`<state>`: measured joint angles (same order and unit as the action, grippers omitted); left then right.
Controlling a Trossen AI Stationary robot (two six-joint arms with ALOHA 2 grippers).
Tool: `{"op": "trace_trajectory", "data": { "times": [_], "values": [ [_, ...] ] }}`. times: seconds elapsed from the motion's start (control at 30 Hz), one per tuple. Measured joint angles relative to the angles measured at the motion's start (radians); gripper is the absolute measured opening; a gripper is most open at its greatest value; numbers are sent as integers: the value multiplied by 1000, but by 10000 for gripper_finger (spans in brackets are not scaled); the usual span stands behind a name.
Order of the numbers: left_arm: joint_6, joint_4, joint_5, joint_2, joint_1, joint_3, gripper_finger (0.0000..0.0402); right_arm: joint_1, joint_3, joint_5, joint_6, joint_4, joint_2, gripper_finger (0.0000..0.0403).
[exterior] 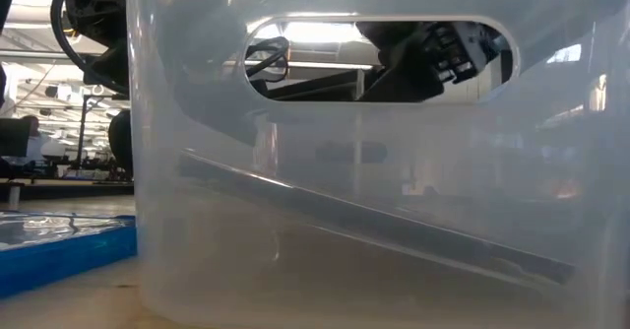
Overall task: Pick & place jewel cases by type
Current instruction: Put the bottom black cd case into the left transparent bin
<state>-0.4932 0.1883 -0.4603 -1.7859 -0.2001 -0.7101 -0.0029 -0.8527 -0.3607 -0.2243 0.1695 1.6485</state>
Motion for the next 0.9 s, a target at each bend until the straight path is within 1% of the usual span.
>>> {"op": "trace_trajectory", "data": {
  "times": [0.13,0.2,0.37,0.67,0.77,0.9],
  "values": [
    [0,0,2,1,0,0,219,3,0,103,61,-8,-1,250],
    [0,0,3,1,-1,0,219,2,1,116,67,-19,-1,247],
    [0,-2,5,1,-1,0,219,1,1,116,87,-19,-1,224],
    [1,-4,6,2,-2,0,219,1,1,116,93,-18,-2,155],
    [1,-4,7,2,-2,0,219,0,1,116,92,-18,-2,145],
    [1,-4,7,3,-2,0,219,0,1,116,121,-18,-2,143]
  ]
}}
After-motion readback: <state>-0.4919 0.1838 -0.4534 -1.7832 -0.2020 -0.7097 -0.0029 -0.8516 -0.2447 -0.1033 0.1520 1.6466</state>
